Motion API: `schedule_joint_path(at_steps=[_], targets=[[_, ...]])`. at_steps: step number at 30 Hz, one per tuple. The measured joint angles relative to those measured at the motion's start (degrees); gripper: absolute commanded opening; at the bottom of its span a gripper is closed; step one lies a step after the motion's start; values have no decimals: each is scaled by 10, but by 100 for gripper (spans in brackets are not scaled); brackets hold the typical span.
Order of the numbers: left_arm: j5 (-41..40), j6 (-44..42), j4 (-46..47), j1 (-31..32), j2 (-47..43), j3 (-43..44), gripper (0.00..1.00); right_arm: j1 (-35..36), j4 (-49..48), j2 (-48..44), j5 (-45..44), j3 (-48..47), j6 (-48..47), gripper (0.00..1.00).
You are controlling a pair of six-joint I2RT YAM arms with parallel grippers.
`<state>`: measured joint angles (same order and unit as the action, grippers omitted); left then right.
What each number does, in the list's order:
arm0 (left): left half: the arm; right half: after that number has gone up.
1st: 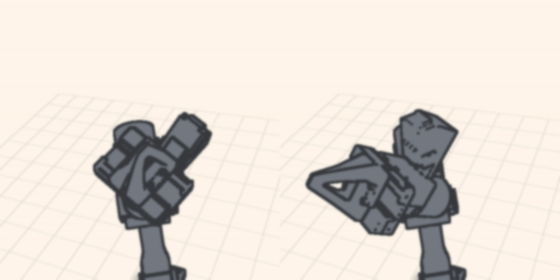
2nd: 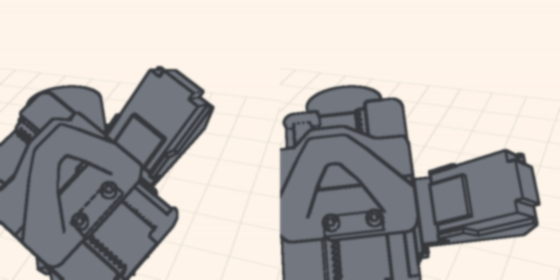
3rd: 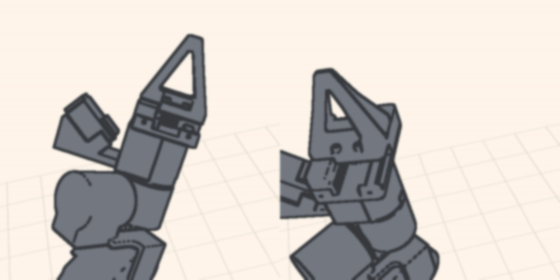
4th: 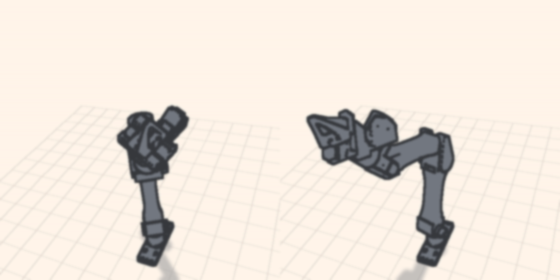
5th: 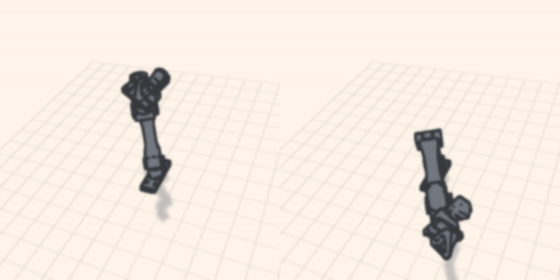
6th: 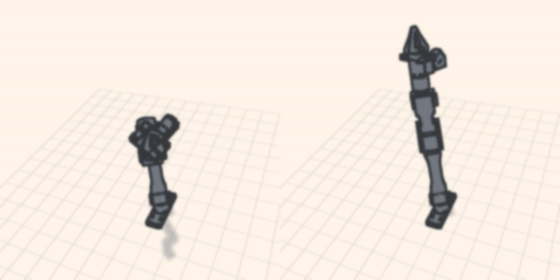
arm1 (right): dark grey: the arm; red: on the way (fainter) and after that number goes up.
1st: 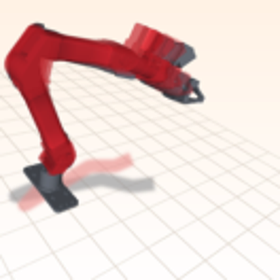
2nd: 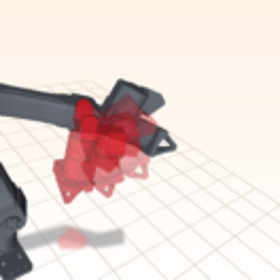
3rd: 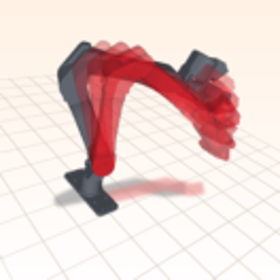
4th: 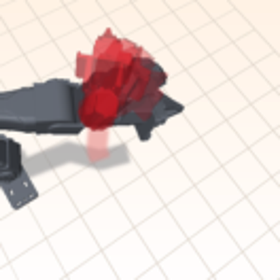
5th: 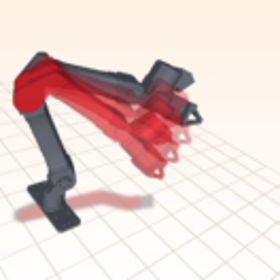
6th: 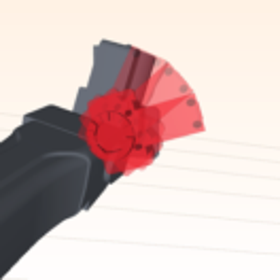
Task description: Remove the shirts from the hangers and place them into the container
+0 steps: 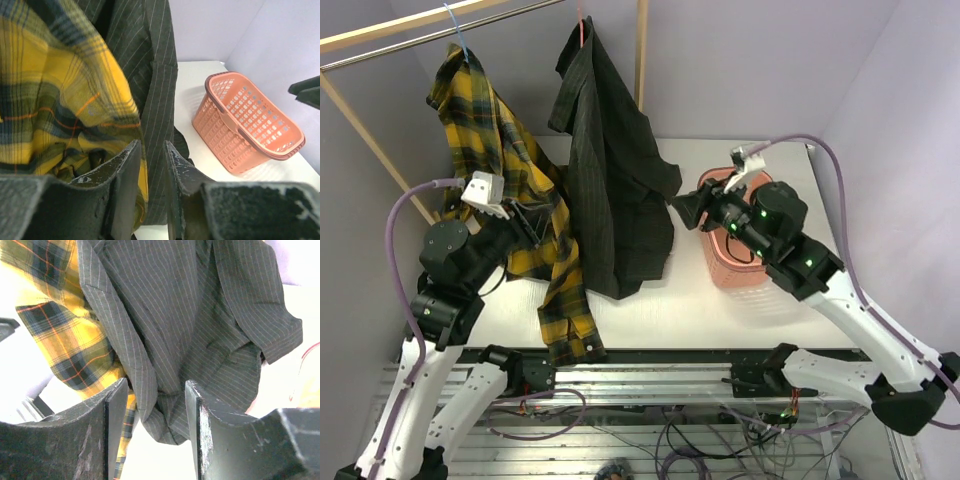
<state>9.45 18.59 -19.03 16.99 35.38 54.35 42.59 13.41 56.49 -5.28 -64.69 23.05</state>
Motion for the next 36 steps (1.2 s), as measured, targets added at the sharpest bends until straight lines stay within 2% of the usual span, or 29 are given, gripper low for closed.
schedule_joint_path(at_steps=[3,6,8,12,16,18,23,29,36], targets=[[7,-16,0,0,19,26,37,0,22,45,19,-47,-29,47],[9,-33,-1,0,28,45,37,1,57,117,30,-149,-60,47],[8,-44,-2,0,31,57,37,1,76,174,29,-236,-78,48],[4,-60,-2,0,30,73,37,1,135,323,19,-478,-113,51],[-3,-72,-6,0,36,96,37,1,147,458,3,-681,-141,54],[-6,-77,-8,0,41,109,36,1,135,486,-4,-696,-151,55],[-17,-85,-24,0,44,131,36,1,96,504,-7,-647,-160,56],[-34,-96,-49,0,27,136,35,9,74,563,-2,-684,-163,56],[-44,-99,-64,0,17,132,34,31,65,570,-3,-692,-164,58]])
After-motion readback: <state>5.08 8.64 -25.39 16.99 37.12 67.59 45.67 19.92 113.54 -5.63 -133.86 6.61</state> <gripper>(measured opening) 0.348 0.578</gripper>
